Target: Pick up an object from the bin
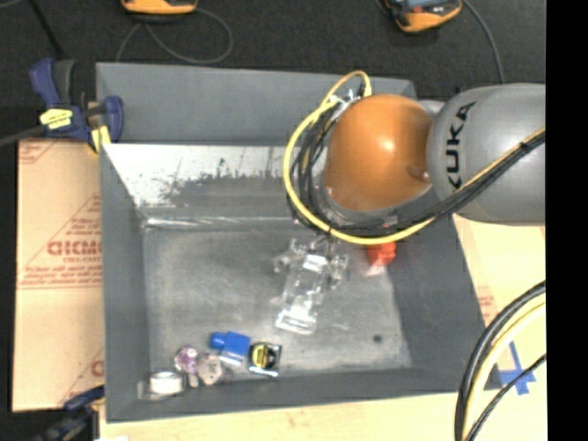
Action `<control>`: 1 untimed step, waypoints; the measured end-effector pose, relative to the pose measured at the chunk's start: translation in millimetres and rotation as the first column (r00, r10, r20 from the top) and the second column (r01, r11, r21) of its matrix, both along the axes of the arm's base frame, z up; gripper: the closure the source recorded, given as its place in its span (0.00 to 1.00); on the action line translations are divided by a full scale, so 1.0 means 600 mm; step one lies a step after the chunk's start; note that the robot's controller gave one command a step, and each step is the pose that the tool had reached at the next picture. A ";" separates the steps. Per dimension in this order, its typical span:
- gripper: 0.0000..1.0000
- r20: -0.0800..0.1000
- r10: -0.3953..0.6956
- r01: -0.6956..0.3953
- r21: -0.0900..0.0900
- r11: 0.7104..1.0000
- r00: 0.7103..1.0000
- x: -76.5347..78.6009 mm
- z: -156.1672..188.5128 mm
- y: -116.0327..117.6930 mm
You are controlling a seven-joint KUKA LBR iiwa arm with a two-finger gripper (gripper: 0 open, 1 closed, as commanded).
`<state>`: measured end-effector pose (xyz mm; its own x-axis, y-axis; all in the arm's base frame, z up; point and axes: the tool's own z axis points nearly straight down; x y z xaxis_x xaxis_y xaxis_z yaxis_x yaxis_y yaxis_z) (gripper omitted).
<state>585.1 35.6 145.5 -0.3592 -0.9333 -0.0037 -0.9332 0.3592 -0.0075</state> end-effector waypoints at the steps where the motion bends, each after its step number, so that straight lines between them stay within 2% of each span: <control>1: 1.00 -0.002 -0.005 0.005 0.000 1.000 1.000 0.003 0.079 -0.001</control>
Offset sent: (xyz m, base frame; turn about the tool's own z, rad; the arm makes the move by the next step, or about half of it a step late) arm 0.0001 0.0000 0.0446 0.0000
